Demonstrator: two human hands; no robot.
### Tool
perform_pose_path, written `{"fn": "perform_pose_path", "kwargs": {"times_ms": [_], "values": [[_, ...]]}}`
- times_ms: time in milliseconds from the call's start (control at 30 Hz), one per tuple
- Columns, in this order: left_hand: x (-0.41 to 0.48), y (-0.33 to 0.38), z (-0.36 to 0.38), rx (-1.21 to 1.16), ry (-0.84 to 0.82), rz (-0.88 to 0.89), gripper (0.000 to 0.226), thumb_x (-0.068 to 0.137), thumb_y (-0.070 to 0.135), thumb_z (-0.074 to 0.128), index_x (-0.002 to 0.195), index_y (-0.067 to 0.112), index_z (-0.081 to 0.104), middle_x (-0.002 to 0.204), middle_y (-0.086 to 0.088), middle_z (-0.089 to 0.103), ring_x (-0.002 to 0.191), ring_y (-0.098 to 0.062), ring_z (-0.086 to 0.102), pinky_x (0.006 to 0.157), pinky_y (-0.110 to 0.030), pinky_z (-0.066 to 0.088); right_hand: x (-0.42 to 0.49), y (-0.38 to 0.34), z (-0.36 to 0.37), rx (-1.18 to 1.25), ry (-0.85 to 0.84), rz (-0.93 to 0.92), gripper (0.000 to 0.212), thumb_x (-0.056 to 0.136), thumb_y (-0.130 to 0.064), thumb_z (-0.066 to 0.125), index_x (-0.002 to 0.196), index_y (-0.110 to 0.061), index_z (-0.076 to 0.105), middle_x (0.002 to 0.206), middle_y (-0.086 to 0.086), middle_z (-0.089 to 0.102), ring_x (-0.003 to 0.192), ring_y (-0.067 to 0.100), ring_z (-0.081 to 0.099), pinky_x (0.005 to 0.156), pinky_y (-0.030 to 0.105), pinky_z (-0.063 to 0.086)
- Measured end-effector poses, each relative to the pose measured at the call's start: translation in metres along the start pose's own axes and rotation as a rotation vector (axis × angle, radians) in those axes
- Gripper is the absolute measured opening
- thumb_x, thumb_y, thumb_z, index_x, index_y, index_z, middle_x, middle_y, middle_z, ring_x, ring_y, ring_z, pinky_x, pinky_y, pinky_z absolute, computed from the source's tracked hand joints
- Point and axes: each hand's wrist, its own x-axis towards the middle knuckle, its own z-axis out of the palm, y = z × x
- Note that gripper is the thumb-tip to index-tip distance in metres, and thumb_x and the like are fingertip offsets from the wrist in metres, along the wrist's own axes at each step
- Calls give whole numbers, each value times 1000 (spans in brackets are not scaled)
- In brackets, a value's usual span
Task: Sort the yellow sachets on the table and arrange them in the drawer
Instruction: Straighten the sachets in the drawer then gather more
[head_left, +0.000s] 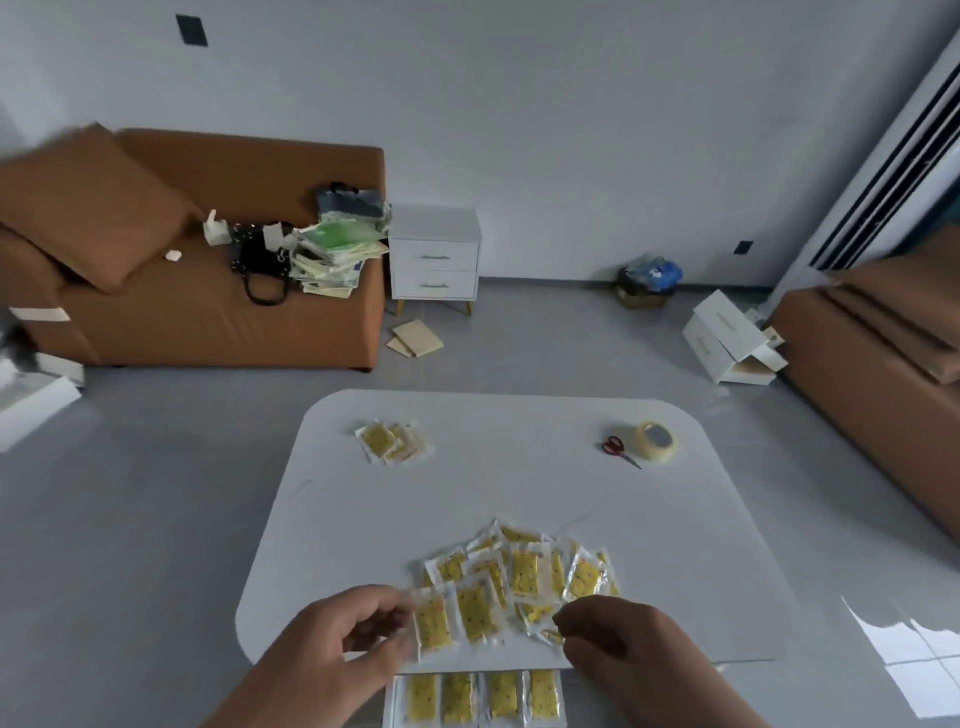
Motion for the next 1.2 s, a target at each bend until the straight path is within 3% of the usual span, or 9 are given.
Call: {"fn": "perform_pose_path", "kwargs": {"times_ms": [133, 233, 433, 533, 667, 833, 967, 1067, 1200], "values": [[1, -11, -8, -13, 69, -64, 32, 73, 20, 75, 86, 48, 70, 99, 8, 74, 92, -9, 70, 88, -19, 52, 32, -8, 7, -13, -22, -29, 25, 86, -29, 64, 79, -53, 59, 81, -48, 58, 87, -15, 60, 78, 4, 46], [5, -18, -12, 0, 135, -119, 31, 79, 11, 73, 85, 41, 72, 99, 3, 74, 91, -11, 70, 87, -24, 54, 61, -7, 14, -12, -43, -45, 22, 87, -30, 63, 81, -51, 60, 79, -40, 63, 80, -15, 61, 76, 8, 48], [12, -8, -28, -9, 252, -134, 25, 82, -3, 68, 92, 19, 73, 98, 10, 75, 89, -5, 69, 72, -9, 52, 93, -15, 21, -12, -100, -83, 26, 91, -33, 57, 114, -33, 67, 96, -23, 66, 92, -6, 62, 78, 10, 45], [11, -2, -36, -31, 277, -109, 23, 82, -4, 68, 95, 15, 72, 98, 8, 75, 89, -5, 70, 71, -8, 51, 95, -26, 18, -14, -115, -87, 25, 92, -32, 55, 114, -32, 67, 98, -21, 66, 92, -2, 63, 82, 15, 50], [-2, 1, -52, -28, 300, -79, 23, 83, 1, 69, 95, 20, 72, 100, 13, 73, 91, -4, 69, 74, -9, 51, 97, -49, 17, -29, -106, -108, 24, 92, -29, 56, 113, -30, 67, 93, -21, 64, 85, -2, 63, 74, 13, 49], [-24, -6, -95, -71, 302, 2, 19, 75, 19, 72, 89, 31, 76, 98, 7, 75, 87, -3, 69, 75, -12, 52, 88, -92, 35, -14, -51, -121, 24, 93, -29, 55, 114, -31, 66, 97, -17, 66, 86, -1, 63, 76, 13, 48], [-43, -24, -143, -64, 298, 52, 23, 83, -1, 69, 90, 20, 75, 94, 4, 75, 85, -4, 70, 70, -9, 51, 70, -130, 70, -16, 3, -121, 24, 92, -30, 55, 113, -32, 66, 93, -19, 65, 81, -3, 60, 72, 12, 45], [-64, -35, -182, -72, 257, 116, 12, 74, 25, 74, 84, 31, 77, 93, 9, 75, 83, 0, 69, 72, -7, 50, 54, -162, 104, -6, 49, -107, 24, 92, -31, 55, 113, -33, 66, 89, -19, 64, 76, -4, 58, 70, 12, 43], [-98, -61, -247, -27, 219, 175, 38, 52, 54, 66, 89, 46, 71, 98, 12, 74, 90, 0, 68, 79, -9, 50, 29, -215, 160, 34, 91, -83, 26, 92, -29, 55, 116, -29, 66, 99, -17, 67, 90, -3, 62, 74, 10, 46]]}}
